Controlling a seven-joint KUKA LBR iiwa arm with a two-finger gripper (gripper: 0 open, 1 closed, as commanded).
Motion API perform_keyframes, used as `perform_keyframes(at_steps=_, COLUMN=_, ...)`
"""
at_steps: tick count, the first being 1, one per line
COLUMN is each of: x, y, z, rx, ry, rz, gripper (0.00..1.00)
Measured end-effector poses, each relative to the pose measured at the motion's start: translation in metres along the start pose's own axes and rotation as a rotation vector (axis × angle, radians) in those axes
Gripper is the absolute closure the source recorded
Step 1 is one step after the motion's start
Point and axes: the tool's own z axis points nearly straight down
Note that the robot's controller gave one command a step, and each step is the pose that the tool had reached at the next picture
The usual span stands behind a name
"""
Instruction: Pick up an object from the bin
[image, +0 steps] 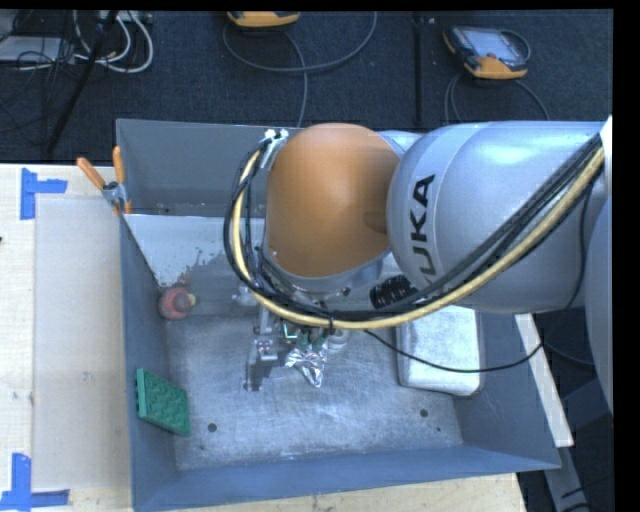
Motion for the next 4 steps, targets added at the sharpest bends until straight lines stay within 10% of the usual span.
perform_keyframes(at_steps=1, x=-0.021, y=-0.079, z=0.069, rx=0.003, ry=-0.002, rz=-0.074, gripper=0.0)
perform_keyframes(at_steps=2, x=-0.04, y=-0.119, z=0.072, rx=0.0, ry=-0.01, rz=-0.132, gripper=0.0)
perform_keyframes(at_steps=3, x=-0.081, y=-0.126, z=0.166, rx=-0.005, ry=-0.01, rz=-0.066, gripper=0.0)
perform_keyframes(at_steps=4, x=-0.083, y=-0.127, z=0.16, rx=-0.005, ry=-0.022, rz=-0.063, gripper=1.0)
